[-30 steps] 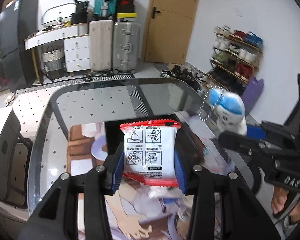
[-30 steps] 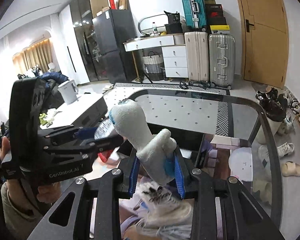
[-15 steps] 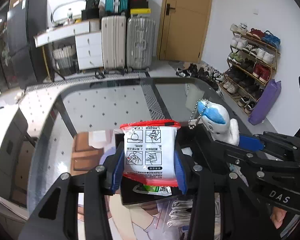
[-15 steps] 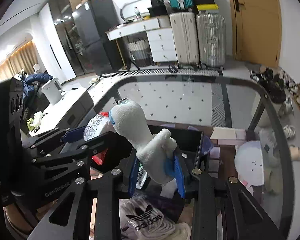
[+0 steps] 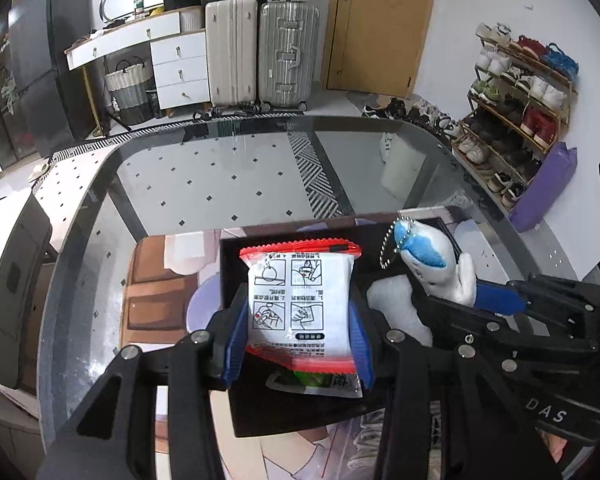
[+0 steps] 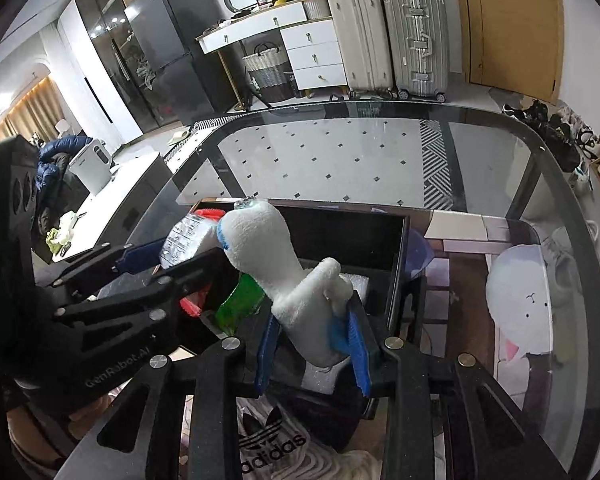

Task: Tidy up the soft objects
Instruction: 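Carry the plush toy and red-edged sachet into the black box and release both, then move both open tools toward the adidas lace bag and rope bag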

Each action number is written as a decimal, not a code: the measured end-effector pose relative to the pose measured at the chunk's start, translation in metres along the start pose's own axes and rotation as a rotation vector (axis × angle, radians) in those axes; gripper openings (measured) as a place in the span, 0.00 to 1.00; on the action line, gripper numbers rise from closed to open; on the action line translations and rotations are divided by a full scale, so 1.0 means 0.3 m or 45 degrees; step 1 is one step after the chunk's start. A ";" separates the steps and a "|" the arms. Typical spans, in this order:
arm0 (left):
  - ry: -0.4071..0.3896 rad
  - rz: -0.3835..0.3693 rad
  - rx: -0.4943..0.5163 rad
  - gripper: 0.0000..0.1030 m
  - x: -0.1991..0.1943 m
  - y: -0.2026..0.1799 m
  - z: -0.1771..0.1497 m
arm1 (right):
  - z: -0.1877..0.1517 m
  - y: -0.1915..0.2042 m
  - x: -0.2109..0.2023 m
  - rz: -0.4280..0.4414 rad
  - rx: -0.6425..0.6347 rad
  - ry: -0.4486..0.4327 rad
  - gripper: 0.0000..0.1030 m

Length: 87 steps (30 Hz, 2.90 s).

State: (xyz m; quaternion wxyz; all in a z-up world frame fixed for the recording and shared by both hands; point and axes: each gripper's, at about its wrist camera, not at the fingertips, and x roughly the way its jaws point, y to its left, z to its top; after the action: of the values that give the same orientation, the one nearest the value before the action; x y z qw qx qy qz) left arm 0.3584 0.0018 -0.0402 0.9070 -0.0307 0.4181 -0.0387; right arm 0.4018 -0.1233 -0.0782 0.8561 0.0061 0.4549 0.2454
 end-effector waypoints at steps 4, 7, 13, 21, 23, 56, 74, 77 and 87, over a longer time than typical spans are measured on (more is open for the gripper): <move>0.029 0.005 0.020 0.42 0.012 -0.005 -0.009 | -0.012 -0.004 0.008 0.019 0.005 0.026 0.31; 0.031 0.011 0.030 0.42 0.016 -0.007 -0.015 | -0.017 -0.007 0.007 0.025 0.010 0.027 0.31; 0.034 0.002 0.038 0.43 0.010 -0.011 -0.013 | -0.019 -0.007 0.004 0.047 0.010 0.029 0.35; 0.006 -0.025 0.000 0.61 -0.011 0.002 -0.005 | -0.023 -0.010 -0.015 0.088 0.024 0.018 0.45; 0.006 -0.035 -0.006 0.62 -0.013 0.005 -0.003 | -0.023 -0.010 -0.025 0.086 0.026 0.009 0.48; 0.209 0.040 0.222 0.74 -0.071 -0.029 -0.261 | -0.237 -0.018 -0.059 0.164 -0.083 0.211 0.61; 0.301 0.157 0.181 0.74 -0.008 0.049 -0.279 | -0.297 0.119 0.010 0.401 -0.101 0.371 0.61; 0.315 0.166 0.160 0.74 -0.002 0.065 -0.272 | -0.312 0.153 0.011 0.496 -0.098 0.410 0.61; 0.239 0.089 0.078 0.74 -0.090 0.070 -0.241 | -0.321 0.070 -0.147 0.376 -0.050 0.282 0.61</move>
State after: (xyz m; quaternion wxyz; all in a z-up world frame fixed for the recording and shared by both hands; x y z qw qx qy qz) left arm 0.2868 0.0235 -0.0686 0.8652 0.0157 0.5006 -0.0224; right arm 0.2972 -0.1441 -0.0957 0.7553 0.0290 0.5356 0.3766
